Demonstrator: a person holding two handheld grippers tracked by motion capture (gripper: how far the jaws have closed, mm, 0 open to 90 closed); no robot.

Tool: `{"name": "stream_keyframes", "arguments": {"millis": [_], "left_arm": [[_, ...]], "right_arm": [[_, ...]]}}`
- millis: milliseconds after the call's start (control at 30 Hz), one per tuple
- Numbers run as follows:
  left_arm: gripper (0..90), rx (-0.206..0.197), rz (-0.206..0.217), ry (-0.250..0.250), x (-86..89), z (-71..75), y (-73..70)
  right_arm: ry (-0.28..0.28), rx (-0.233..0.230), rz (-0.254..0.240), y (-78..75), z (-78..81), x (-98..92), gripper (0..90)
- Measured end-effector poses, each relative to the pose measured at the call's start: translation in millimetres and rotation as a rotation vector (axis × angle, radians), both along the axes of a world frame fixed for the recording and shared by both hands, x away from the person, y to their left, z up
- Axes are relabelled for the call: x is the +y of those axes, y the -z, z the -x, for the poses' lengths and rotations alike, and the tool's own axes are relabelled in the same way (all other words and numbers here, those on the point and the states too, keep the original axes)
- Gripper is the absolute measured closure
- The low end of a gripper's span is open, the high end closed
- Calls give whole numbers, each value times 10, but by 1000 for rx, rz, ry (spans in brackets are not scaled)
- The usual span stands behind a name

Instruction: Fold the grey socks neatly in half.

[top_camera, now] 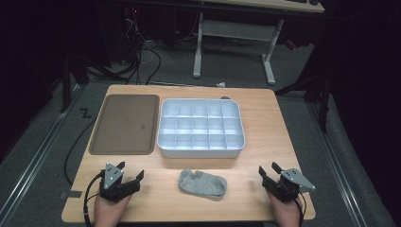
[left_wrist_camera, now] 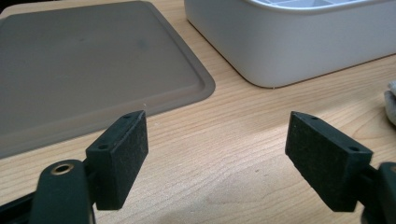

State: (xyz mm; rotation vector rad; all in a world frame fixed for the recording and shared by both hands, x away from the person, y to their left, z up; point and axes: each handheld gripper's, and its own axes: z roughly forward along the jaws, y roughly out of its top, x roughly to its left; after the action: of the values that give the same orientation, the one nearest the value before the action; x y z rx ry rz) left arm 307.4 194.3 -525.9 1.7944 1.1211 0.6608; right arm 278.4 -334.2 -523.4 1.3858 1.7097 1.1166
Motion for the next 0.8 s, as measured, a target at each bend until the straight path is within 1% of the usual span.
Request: {"name": "stream_keyframes", "arguments": {"millis": [67,267,333,633,733,800], "left_arm": [[219,7,-6,-1,-5,-15,4],[219,2,-6,-1,-11,-12,-2],[220,3,-3,-1,-9,-17,3],[226,1,0,7,-10,-27,2],[226,4,11,5,-3,-34,6],[226,5,10,6,-6,-40,8]], "right_arm": [[-4,-12,-4,-3,8,-10,411],[2,-20,0,-6,19,-20,416],[-4,-27,5,-8,25,-17,421],[-6,-26,1,-9,30,0,427],[-7,-22,4,-4,23,3,427],[-9,-20,5,-3,20,9,427]]}}
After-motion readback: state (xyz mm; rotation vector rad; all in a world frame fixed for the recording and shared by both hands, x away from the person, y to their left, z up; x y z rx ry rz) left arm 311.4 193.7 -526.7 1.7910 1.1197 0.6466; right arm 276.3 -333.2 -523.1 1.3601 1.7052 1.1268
